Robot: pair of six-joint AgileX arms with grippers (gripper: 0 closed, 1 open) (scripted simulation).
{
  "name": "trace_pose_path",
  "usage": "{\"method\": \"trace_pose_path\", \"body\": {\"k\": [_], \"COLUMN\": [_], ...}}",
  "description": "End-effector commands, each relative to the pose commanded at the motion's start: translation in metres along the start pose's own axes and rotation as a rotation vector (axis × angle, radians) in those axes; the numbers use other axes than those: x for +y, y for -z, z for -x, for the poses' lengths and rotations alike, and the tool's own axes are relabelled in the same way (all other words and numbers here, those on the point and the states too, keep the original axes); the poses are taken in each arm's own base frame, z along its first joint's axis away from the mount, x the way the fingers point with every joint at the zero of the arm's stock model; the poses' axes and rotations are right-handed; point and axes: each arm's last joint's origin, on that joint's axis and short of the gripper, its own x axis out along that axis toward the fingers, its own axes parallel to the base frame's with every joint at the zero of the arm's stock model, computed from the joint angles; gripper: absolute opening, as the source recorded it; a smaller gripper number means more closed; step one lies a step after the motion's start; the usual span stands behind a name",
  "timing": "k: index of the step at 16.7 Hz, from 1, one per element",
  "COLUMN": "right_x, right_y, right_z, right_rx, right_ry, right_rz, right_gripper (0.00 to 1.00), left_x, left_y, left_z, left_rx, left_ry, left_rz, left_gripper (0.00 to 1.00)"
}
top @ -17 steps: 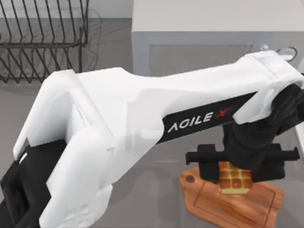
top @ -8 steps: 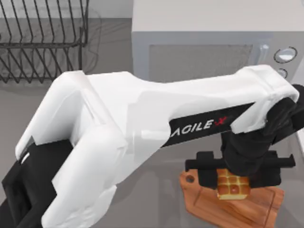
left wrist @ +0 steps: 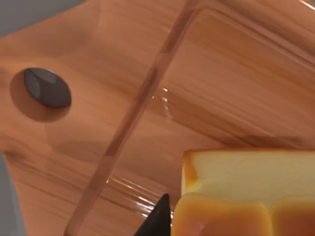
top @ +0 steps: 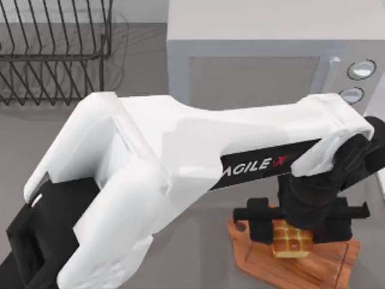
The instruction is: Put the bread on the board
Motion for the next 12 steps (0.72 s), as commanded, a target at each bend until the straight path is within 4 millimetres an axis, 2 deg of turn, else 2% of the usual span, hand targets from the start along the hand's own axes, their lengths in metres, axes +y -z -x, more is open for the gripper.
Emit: {"method": "trace_pose_path", "body": {"k": [1, 12], "right_x": [0.0, 0.0], "right_y": [0.0, 0.0], "right_z": [0.0, 0.0], "right_rx": [0.0, 0.0], "right_ry": [0.0, 0.0], "right_rz": [0.0, 0.0], "right_gripper": [1.0, 1.0], "left_x": [0.0, 0.0], "left_y": [0.0, 0.0], "left_z": [0.0, 0.0], "left_rx": [0.0, 0.0], "left_ry": [0.0, 0.0], "left_rz": [0.0, 0.0], "left_gripper": [0.0, 0.83]}}
